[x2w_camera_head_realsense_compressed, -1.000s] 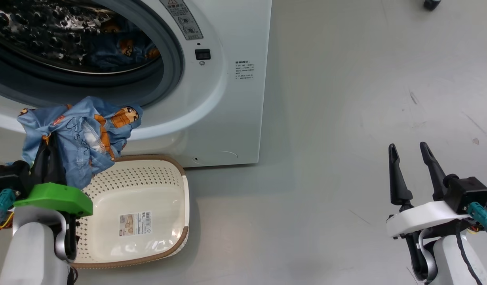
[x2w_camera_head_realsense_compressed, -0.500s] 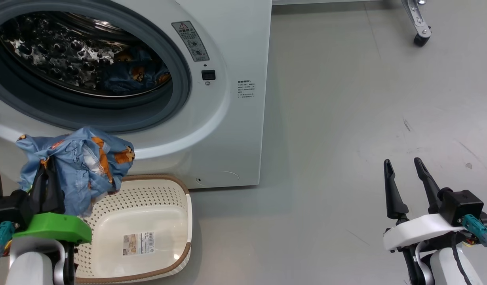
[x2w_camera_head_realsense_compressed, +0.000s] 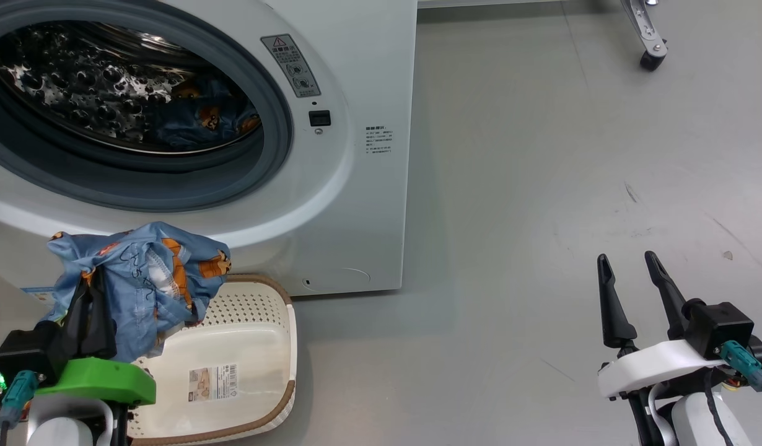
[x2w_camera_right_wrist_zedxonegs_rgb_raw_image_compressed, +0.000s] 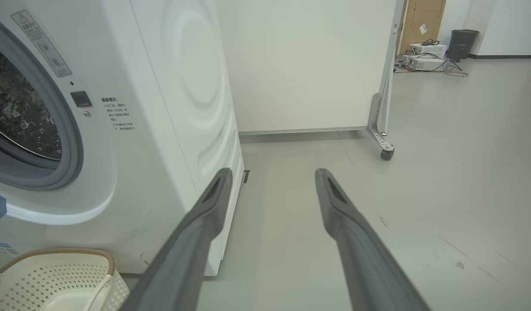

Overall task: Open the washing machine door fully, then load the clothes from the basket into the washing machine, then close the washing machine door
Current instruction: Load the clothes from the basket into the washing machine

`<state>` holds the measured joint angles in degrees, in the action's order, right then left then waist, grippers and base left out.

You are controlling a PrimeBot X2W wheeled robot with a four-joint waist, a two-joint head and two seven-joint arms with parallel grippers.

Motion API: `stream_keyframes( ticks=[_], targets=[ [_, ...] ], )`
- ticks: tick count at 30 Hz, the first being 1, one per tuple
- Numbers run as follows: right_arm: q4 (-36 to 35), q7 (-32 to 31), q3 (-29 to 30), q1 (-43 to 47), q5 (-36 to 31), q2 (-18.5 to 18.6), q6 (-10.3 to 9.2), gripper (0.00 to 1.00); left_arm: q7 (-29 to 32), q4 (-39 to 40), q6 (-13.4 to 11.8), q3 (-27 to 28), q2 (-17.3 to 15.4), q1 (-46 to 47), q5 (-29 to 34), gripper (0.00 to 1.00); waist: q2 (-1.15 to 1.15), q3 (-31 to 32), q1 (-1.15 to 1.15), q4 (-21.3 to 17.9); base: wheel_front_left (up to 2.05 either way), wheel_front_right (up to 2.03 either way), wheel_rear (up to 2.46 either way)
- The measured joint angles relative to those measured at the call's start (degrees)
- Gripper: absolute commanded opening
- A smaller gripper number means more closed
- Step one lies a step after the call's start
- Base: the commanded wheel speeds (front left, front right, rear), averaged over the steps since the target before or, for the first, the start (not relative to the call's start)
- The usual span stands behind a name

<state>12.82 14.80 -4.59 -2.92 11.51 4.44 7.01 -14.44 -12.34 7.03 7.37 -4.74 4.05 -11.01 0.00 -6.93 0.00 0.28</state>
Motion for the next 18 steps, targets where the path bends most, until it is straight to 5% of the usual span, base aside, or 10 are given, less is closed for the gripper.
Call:
stream_keyframes(
  ticks=[18],
  targets=[
    [-1.78,0.00,-1.42,-0.14,0.00,0.19,0.00,1.00,0.00,3.44,0.02,-0.31,0.19,0.13,-0.01,0.00,0.00,-4.14,0.00,-0.85,0.00,0.00,0.00]
  ],
)
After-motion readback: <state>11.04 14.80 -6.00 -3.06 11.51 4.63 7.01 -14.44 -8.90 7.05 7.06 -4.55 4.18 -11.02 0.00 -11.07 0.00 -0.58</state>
